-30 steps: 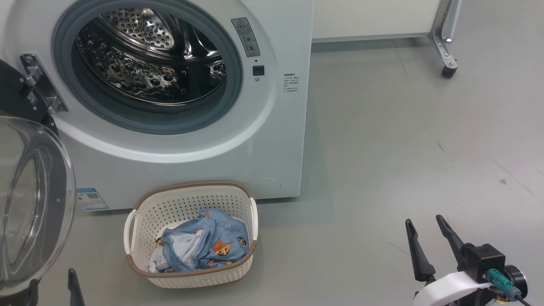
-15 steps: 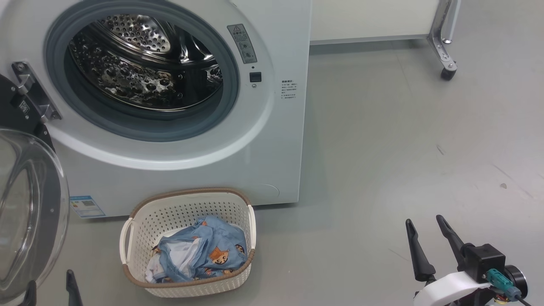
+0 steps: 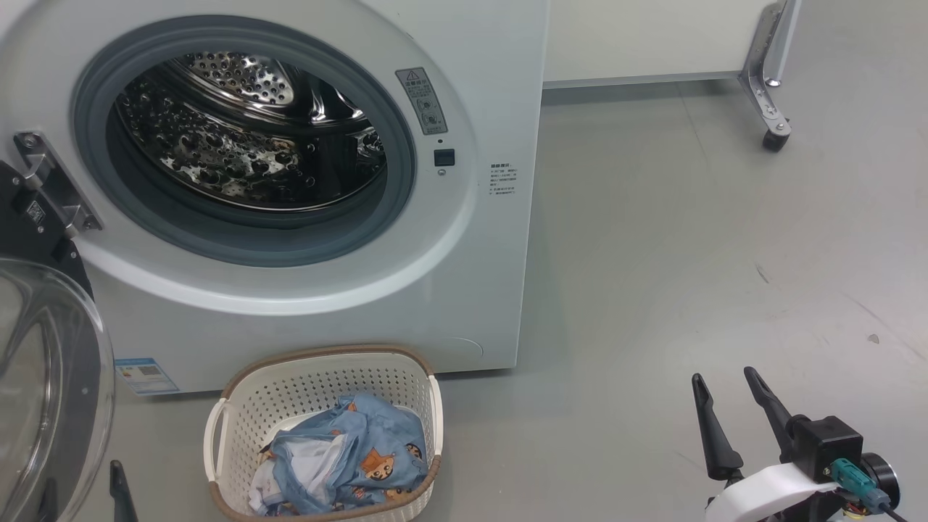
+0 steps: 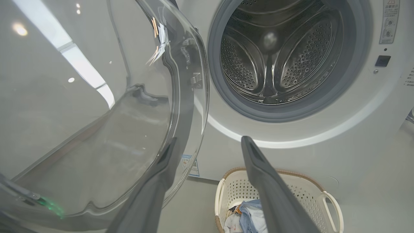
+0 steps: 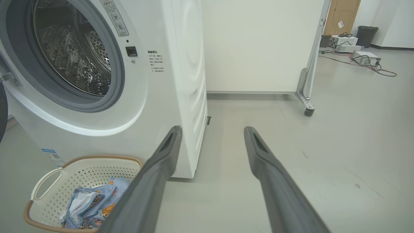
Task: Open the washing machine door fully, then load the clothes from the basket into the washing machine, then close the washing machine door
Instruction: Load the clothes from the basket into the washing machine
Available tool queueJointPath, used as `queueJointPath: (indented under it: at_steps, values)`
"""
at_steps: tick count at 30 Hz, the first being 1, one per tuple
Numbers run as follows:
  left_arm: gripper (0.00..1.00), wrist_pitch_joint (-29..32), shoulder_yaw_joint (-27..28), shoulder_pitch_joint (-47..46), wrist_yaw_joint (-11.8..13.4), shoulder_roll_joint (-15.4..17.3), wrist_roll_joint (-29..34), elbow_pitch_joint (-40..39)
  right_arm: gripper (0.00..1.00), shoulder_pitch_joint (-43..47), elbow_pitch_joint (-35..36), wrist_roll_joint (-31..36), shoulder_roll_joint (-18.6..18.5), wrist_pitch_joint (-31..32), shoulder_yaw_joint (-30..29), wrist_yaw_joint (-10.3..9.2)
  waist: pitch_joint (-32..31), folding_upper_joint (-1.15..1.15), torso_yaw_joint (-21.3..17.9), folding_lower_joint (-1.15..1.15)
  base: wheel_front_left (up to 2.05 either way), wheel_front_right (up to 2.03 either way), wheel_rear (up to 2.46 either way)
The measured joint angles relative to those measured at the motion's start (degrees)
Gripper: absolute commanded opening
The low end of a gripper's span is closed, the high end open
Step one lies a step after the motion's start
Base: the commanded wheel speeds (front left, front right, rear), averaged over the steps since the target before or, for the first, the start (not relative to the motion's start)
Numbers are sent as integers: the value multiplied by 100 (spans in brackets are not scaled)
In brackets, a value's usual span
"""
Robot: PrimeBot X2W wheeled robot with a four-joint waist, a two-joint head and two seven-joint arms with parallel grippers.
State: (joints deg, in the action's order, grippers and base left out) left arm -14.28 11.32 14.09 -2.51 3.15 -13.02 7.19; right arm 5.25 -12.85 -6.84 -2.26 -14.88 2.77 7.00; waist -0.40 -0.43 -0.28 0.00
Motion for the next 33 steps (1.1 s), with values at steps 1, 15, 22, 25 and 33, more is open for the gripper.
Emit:
queueJointPath:
  at_steps: [1, 15, 22, 25, 33]
  values:
    - [100, 0, -4, -1, 0, -1, 20, -2, 100, 0, -2, -19, 0, 0, 0, 0, -1, 0, 0, 0, 39, -39, 0]
    - [100, 0, -15, -1, -8, -22, 52, 0, 100, 0, -13, -21, 0, 0, 1, 1, -1, 0, 4, 0, 13, -13, 0]
    - [100, 0, -23, -1, -57, -27, 91, -1, 100, 0, -20, -22, 0, 0, 23, 0, 18, 0, -15, 0, 0, 0, 0]
    - [100, 0, -31, 0, -58, -32, 90, -15, 100, 0, -22, -22, -1, 0, 62, 0, 39, 0, -36, 0, 0, 0, 0]
    - [100, 0, -230, 0, -200, -37, 86, -12, 100, -10, 18, -29, 2, 0, 130, 1, 220, 0, -143, 0, 0, 0, 0]
